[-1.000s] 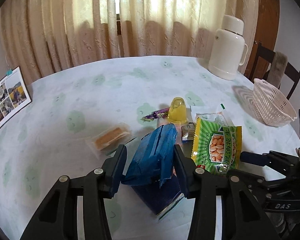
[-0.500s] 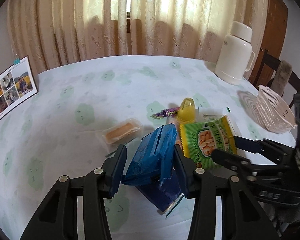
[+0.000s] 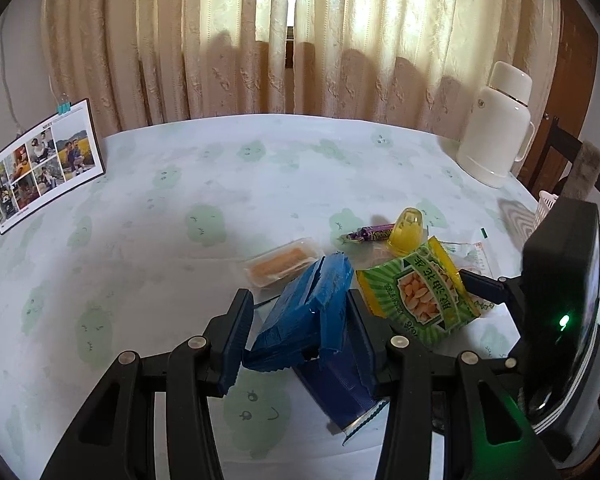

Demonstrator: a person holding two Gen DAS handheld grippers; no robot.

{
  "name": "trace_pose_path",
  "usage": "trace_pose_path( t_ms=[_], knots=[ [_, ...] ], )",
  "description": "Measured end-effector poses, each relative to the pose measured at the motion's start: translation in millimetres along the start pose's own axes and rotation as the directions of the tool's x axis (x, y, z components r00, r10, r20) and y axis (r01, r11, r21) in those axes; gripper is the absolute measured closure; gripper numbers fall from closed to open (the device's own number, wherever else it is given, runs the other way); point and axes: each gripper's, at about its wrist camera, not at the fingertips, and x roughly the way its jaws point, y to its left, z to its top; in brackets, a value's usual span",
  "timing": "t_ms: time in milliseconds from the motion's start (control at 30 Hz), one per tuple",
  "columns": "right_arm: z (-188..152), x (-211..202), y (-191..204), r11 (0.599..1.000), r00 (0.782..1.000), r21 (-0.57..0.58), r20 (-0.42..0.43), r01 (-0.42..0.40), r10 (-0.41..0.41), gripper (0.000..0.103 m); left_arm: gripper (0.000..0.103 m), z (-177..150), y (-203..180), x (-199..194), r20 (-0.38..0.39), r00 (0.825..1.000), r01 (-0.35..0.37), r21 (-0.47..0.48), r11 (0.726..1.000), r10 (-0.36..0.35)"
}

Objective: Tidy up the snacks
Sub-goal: 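Close the left tool on the blue wafer pack while the right tool grasps the peanut bag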

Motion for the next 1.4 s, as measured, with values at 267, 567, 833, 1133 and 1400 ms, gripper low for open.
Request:
trace_pose_path(
  t_ms=[267,567,833,1133,1400],
  knots=[
    [-3.1,-12.5,-19.4,0.997,0.999,0.072,0.042,0.004,-0.007,0.055,0.06,0.9,1.3,-0.7,0.007,1.0,0.004,-0.007,1.0,-0.004],
    [-6.8,-30.9,-33.8,0.983,0.988,0.118,0.082,-0.143,0.134,0.079,0.06,2.6,2.1,-1.7,0.011,1.0,0.005,-0.017,1.0,-0.005],
    [-5.2,-18.7,-33.3,0.984,0.995,0.15,0.052,-0.096,0.089,0.04,0.06,4.5,8.5,-7.5,0.028,1.0,0.009,-0.042,0.999,-0.008],
    [13.9,-32.3,-28.6,0.994,0.988,0.042,0.118,-0.103,0.097,0.038,0.06,4.8,11.7,-10.2,0.04,0.999,0.011,-0.043,0.999,-0.009],
    [45.8,1.6,-30.3,0.943,0.942,0.031,0.056,-0.332,0.33,0.038,0.045,3.6,24.1,8.5,-0.026,0.999,-0.022,-0.077,0.997,0.02]
  ],
)
